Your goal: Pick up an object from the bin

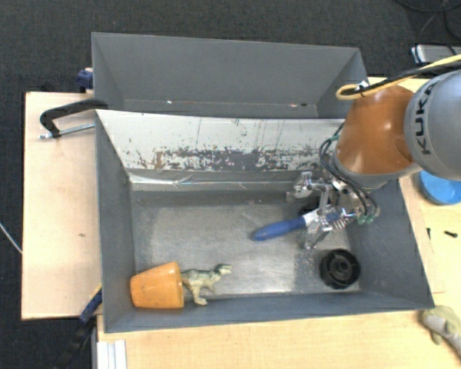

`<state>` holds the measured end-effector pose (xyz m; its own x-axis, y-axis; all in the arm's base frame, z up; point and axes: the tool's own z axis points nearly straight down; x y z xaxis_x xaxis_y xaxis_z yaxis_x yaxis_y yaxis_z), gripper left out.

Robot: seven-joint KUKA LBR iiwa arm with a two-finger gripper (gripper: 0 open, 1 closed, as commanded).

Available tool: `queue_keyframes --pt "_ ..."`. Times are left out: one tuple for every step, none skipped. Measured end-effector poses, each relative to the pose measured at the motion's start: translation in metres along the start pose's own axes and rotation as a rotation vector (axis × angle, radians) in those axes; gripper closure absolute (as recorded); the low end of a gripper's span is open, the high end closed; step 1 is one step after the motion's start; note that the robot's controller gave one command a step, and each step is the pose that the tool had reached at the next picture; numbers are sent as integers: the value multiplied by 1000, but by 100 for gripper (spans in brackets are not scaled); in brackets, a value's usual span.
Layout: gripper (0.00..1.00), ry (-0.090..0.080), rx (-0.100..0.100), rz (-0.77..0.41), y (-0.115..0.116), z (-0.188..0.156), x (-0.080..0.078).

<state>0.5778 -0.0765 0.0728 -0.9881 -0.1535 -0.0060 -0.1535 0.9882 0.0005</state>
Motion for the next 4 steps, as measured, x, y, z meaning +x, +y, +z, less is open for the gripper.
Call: queue_keyframes --pt "0 0 0 1 0 -1 -2" --pt "0 0 0 2 1 -2 -3" --pt "0 -1 0 3 1 -3 -5" --pt "100 2 0 3 1 -3 -4"
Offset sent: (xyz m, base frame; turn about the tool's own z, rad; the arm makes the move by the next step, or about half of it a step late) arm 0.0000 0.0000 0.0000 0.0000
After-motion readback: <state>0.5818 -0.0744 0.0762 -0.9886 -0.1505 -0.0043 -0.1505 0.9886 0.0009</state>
